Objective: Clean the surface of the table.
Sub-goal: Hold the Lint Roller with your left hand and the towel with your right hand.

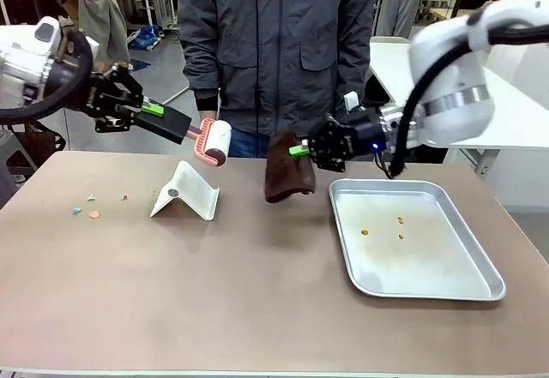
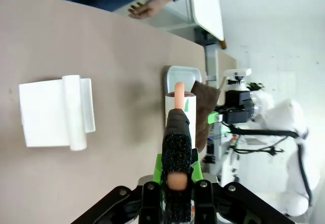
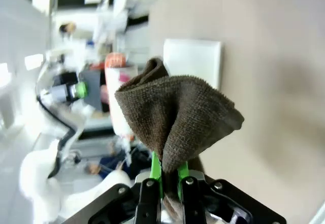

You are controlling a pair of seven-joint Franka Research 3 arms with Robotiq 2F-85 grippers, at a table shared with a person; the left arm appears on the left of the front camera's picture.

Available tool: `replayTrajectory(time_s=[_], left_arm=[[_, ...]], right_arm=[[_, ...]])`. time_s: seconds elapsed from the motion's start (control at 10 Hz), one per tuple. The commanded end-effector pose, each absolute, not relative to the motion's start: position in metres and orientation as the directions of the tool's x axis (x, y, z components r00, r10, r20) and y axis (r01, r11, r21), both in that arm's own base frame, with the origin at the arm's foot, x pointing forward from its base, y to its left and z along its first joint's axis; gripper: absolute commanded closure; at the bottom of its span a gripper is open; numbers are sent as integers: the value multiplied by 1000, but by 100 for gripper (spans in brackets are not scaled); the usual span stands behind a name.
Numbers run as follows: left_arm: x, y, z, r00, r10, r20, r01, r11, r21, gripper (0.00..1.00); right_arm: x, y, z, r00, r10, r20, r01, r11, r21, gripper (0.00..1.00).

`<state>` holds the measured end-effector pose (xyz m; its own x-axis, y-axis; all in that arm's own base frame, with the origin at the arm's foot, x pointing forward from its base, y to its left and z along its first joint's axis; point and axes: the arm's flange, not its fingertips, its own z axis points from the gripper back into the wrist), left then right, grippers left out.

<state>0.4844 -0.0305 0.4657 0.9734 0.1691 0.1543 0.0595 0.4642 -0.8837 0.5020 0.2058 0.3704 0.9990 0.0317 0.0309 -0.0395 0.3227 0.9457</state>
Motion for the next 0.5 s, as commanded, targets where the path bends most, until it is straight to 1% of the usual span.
replayTrajectory(time_s=[0.0, 0.1, 0.2, 0.3, 0.4], left_arm=[[471, -8, 465, 975, 156, 156, 87, 377, -922, 100], [464, 10, 463, 973, 160, 165, 101, 345, -933, 82], [456, 29, 461, 973, 166, 160, 98, 328, -940, 82], [442, 54, 458, 967, 154, 205, 140, 354, -925, 82], [427, 78, 454, 964, 123, 237, 181, 351, -919, 82]], right_arm=[[484, 185, 358, 988, 150, -20, -12, 209, 978, 100], [477, 177, 359, 988, 152, -38, 8, 192, 981, 100], [467, 168, 362, 984, 168, -61, 38, 138, 990, 100], [450, 155, 367, 987, 106, -121, 111, 101, 989, 100], [429, 137, 371, 982, 15, -186, 185, 77, 980, 100]])
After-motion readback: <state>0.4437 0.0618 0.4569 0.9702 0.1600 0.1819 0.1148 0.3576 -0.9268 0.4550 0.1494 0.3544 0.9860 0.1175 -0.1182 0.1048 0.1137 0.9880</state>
